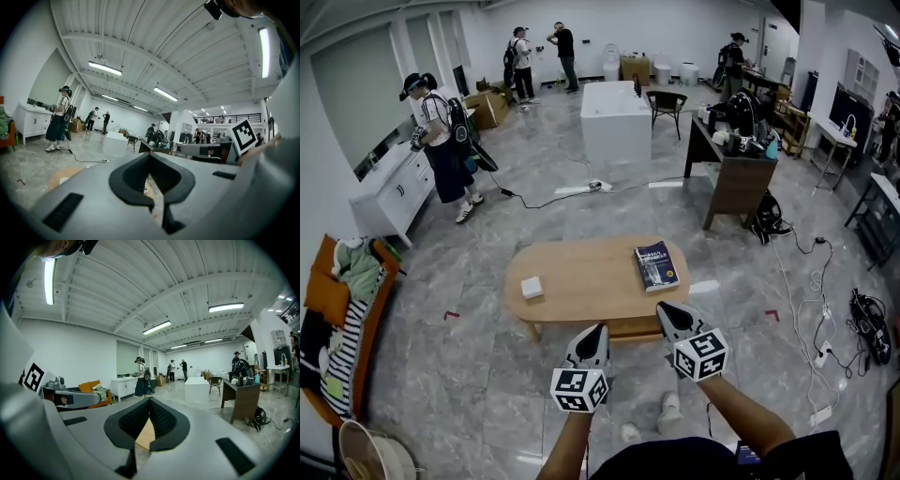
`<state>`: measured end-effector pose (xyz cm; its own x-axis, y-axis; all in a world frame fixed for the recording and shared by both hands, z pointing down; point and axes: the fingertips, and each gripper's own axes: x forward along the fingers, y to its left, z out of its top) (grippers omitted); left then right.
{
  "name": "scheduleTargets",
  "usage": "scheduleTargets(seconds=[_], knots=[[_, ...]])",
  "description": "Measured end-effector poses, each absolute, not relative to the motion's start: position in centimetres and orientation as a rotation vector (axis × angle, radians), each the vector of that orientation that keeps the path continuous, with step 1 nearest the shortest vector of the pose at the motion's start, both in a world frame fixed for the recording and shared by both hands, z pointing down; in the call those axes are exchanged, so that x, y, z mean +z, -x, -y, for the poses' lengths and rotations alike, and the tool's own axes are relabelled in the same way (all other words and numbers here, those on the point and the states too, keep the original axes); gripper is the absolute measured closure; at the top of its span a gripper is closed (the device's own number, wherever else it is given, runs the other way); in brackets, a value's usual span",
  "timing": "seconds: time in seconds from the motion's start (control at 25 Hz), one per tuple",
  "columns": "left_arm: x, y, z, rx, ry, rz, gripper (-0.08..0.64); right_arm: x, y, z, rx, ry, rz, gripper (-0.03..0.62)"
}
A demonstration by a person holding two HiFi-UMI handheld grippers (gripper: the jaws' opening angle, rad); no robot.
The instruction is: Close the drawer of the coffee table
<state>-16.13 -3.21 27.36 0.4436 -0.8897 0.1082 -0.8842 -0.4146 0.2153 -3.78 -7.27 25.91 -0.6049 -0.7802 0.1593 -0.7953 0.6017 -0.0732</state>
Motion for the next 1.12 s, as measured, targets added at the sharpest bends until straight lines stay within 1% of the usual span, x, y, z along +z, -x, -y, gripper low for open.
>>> scheduleTargets(seconds=[0.48, 0.72, 1.12], knots=[[27.5, 13.6, 6.7, -0.001, -2.486, 1.527, 0.558, 25.9, 2.7, 11.0, 0.178, -1.295, 2.752, 0.581], [27.3, 11.1, 8.6, -0.022, -2.513, 1.513, 0.558, 26.0, 0.8, 13.5, 0.183, -1.283, 2.761, 0.581], [29.0, 10.9, 10.9, 0.019, -2.472, 1.56, 0.558, 27.7, -0.3, 15.8, 0.212, -1.223, 2.756, 0.58]])
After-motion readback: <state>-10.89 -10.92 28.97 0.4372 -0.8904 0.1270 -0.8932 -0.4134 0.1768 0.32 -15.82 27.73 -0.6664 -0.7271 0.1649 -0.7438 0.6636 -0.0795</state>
